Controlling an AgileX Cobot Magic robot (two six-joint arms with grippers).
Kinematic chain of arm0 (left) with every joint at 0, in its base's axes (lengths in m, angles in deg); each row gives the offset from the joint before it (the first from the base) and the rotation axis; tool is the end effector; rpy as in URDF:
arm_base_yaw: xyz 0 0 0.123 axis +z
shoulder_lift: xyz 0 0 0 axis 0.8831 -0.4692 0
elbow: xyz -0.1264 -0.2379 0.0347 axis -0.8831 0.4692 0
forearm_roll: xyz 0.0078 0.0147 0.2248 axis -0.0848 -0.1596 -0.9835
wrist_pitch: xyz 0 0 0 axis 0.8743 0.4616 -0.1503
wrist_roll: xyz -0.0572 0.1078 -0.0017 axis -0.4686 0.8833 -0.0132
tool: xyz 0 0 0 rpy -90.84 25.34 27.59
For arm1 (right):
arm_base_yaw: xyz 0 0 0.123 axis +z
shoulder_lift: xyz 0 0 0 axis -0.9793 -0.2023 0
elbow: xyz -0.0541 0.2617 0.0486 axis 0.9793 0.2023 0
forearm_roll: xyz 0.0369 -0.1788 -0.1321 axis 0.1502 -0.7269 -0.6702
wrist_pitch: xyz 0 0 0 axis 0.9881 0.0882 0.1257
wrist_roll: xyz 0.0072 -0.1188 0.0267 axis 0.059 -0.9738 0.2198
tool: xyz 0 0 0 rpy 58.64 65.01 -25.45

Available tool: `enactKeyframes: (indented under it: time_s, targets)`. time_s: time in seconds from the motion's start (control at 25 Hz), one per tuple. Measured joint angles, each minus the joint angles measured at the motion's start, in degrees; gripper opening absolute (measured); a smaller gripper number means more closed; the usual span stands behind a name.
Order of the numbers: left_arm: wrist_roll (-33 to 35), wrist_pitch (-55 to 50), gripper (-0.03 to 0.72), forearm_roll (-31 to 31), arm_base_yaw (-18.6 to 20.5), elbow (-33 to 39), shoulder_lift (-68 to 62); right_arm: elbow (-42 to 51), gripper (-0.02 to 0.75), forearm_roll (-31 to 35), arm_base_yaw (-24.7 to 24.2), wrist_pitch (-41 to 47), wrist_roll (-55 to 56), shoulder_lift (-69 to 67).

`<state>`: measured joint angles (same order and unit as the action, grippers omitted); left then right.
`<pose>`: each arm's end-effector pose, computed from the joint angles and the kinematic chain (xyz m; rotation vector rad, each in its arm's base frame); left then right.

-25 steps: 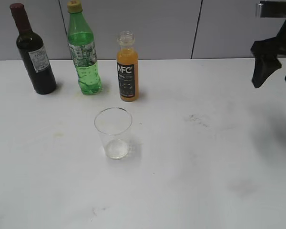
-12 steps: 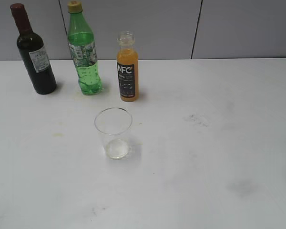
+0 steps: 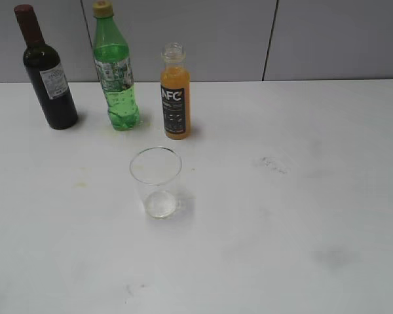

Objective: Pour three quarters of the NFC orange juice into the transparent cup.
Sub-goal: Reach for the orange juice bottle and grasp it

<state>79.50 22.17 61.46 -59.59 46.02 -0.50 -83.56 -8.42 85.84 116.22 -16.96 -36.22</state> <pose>0.0116 -0.0094 0.2425 0.0742 2.0843 -0.0180 0.1015 0.0158 0.2641 -0.2191 2.5336 0.0635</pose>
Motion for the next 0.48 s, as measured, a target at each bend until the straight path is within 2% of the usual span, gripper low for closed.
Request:
enactKeyframes:
  time_s: [0.24, 0.48]
  targets:
    - [0.0, 0.0, 0.584, 0.0, 0.0, 0.0, 0.0, 8.6, 0.592, 0.0, 0.0, -1.7, 0.1, 18.0]
    - [0.0, 0.0, 0.584, 0.0, 0.0, 0.0, 0.0, 9.7, 0.592, -0.3, 0.0, -1.6, 0.1, 30.1]
